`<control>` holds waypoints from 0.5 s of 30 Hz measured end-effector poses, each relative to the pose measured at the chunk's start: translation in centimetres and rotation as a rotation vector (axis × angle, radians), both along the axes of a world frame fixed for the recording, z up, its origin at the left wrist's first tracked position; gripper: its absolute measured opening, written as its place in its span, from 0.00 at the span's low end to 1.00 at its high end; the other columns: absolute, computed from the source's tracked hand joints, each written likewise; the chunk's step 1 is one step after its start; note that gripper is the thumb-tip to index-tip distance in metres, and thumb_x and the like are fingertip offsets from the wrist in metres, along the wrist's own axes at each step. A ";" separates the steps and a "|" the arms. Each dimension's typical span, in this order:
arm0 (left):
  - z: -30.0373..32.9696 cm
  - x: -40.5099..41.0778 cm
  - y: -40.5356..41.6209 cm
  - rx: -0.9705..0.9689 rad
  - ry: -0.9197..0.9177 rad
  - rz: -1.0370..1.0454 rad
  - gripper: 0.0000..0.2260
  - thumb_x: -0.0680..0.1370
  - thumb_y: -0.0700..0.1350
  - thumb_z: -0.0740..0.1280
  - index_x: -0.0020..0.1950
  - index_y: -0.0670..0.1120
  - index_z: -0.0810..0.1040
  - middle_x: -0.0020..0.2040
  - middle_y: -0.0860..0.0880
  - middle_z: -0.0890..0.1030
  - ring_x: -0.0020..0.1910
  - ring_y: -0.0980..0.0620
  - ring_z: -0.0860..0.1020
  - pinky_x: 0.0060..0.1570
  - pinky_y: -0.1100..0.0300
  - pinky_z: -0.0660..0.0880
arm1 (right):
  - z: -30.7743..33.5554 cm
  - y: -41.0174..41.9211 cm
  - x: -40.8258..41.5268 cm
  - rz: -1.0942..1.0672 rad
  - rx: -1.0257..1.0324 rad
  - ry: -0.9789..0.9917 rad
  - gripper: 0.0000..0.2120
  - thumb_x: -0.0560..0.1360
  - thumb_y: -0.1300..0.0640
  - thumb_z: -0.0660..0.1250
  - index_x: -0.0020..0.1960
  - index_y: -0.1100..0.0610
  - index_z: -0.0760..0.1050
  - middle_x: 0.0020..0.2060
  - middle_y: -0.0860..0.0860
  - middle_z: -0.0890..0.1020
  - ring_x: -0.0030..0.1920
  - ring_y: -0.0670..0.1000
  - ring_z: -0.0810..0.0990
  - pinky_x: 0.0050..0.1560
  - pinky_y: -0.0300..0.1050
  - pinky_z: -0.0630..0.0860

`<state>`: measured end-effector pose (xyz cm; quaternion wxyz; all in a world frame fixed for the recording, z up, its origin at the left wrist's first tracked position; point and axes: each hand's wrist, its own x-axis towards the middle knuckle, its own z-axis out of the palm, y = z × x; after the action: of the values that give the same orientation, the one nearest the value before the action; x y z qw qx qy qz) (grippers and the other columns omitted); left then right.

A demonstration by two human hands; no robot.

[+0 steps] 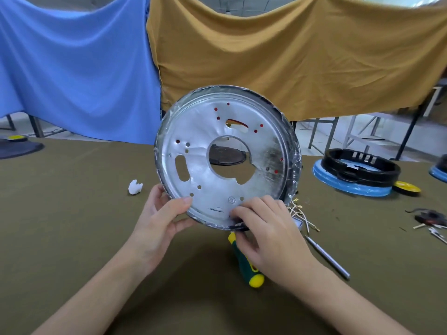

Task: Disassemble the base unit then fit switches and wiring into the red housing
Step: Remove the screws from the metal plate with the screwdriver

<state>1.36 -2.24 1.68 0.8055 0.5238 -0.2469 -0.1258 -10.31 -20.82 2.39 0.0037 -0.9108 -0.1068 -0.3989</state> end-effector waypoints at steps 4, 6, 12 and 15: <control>0.0 -0.2 -0.1 0.040 -0.043 0.028 0.28 0.68 0.41 0.71 0.68 0.39 0.70 0.64 0.36 0.77 0.61 0.36 0.79 0.51 0.46 0.81 | 0.5 0.2 0.0 0.010 0.107 0.180 0.11 0.65 0.58 0.71 0.46 0.56 0.75 0.41 0.47 0.73 0.42 0.51 0.69 0.42 0.47 0.70; 0.0 -0.3 -0.1 0.049 -0.047 0.031 0.28 0.68 0.41 0.71 0.67 0.39 0.70 0.65 0.35 0.76 0.59 0.37 0.79 0.53 0.43 0.79 | 0.5 0.3 0.0 0.014 0.134 0.238 0.11 0.64 0.57 0.71 0.45 0.55 0.73 0.40 0.45 0.69 0.41 0.48 0.64 0.42 0.44 0.67; 0.0 -0.2 -0.1 0.055 -0.038 0.025 0.28 0.68 0.42 0.70 0.67 0.40 0.72 0.64 0.36 0.77 0.62 0.34 0.77 0.49 0.49 0.82 | 0.9 0.3 -0.1 0.036 0.155 0.273 0.11 0.66 0.56 0.71 0.46 0.54 0.73 0.41 0.45 0.70 0.43 0.47 0.66 0.45 0.45 0.69; 0.1 -0.1 0.0 0.063 -0.045 0.034 0.30 0.66 0.44 0.74 0.67 0.40 0.72 0.64 0.36 0.78 0.61 0.34 0.77 0.49 0.49 0.82 | 1.2 0.0 -0.6 0.090 0.224 0.319 0.12 0.73 0.44 0.67 0.50 0.51 0.76 0.43 0.44 0.74 0.46 0.45 0.70 0.50 0.40 0.70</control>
<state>1.23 -2.25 1.74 0.7849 0.5557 -0.2521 -0.1077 -10.89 -20.86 3.61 0.1397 -0.9506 -0.1002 -0.2585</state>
